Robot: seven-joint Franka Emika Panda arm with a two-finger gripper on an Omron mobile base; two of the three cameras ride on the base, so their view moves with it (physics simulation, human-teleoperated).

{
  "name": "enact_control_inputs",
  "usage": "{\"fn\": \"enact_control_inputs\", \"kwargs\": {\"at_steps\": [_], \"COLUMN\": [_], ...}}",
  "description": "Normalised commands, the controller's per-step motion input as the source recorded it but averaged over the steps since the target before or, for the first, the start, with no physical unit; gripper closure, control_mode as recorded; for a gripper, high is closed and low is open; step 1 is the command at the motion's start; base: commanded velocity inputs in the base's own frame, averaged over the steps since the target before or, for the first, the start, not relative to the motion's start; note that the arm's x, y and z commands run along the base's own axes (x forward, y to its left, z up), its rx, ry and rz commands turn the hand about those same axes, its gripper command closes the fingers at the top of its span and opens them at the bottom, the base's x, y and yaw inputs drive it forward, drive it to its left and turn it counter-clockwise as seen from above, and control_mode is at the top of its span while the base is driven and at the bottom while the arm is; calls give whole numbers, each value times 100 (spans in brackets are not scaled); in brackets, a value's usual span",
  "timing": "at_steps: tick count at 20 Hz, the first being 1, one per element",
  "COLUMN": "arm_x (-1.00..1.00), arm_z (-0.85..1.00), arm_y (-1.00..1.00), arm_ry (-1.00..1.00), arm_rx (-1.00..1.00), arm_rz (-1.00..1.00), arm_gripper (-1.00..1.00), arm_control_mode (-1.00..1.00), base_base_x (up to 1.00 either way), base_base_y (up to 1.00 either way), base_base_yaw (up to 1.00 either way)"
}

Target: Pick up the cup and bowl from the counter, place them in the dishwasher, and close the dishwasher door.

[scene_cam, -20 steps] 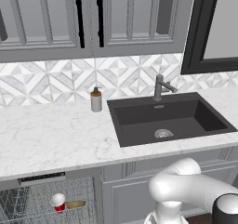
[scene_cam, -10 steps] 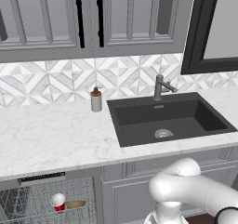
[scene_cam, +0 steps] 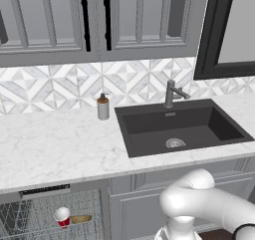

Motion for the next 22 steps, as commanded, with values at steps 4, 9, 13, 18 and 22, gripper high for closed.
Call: {"fn": "enact_control_inputs", "kwargs": {"at_steps": [4, 9, 13, 18, 22], "arm_x": [0, 6, 3, 11, 35], "arm_z": [0, -2, -11, -26, 0], "arm_y": [0, 0, -20, -41, -8], "arm_ry": [-31, -21, -22, -28, -26], "arm_rx": [-15, -3, 0, 0, 1], "arm_rz": [-27, -27, -8, 0, 0], "arm_gripper": [-100, -100, -100, -100, -100], "arm_control_mode": [-100, -100, -100, -100, -100], "base_base_x": [0, 0, 0, 0, 0], "base_base_y": [0, 0, 0, 0, 0], "base_base_yaw": [0, 0, 0, 0, 0]}}
